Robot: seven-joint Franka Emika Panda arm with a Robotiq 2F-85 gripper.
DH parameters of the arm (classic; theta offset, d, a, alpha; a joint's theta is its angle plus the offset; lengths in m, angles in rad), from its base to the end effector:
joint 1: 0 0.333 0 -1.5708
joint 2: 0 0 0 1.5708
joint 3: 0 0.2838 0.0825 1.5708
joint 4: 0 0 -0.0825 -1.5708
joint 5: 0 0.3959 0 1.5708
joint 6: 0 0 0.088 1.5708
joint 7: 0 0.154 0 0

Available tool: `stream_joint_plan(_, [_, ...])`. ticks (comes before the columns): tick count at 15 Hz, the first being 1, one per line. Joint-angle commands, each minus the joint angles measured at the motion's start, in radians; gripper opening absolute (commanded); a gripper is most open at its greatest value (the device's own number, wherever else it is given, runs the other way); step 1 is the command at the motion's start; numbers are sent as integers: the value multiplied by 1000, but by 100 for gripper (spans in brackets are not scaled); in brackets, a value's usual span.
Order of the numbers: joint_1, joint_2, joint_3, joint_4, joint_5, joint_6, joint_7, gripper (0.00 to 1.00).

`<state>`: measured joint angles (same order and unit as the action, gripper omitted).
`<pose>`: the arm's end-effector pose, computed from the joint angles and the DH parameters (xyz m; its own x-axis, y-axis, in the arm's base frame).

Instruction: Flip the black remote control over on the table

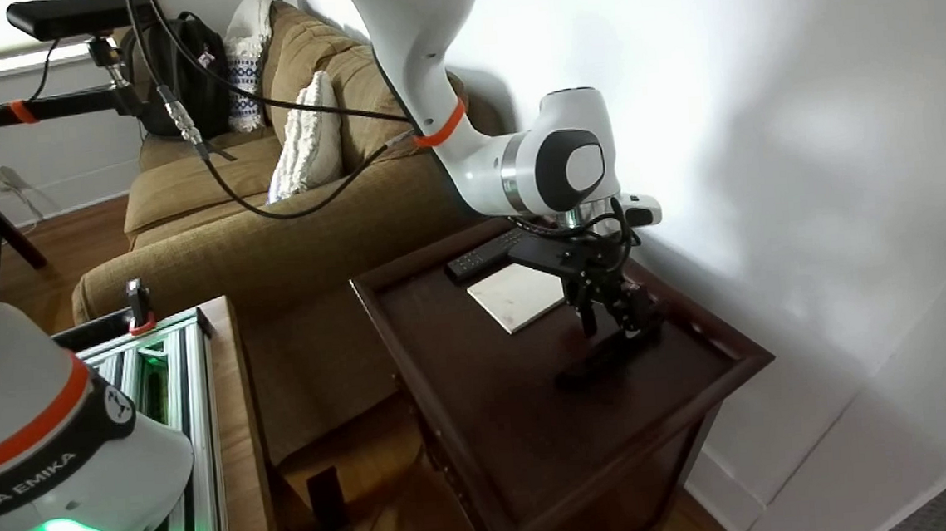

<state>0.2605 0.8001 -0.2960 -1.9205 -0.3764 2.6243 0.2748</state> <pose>0.5814 -0.0409 0.0024 0.9936 0.0936 -0.0639 0.1110 -0.9181 0.3804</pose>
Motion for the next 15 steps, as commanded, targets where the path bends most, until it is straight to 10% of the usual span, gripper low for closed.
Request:
stream_joint_plan(1, [7,4,-2,4,-13,30,28,100])
stream_joint_plan(2, [13,0,-6,1,-16,34,32,70])
stream_joint_plan(4, [15,2,-5,2,-14,39,28,74])
stream_joint_plan(11, [47,-18,-24,-11,-30,46,49,19])
stream_joint_plan(15, [141,-25,-102,-11,-90,-8,149,8])
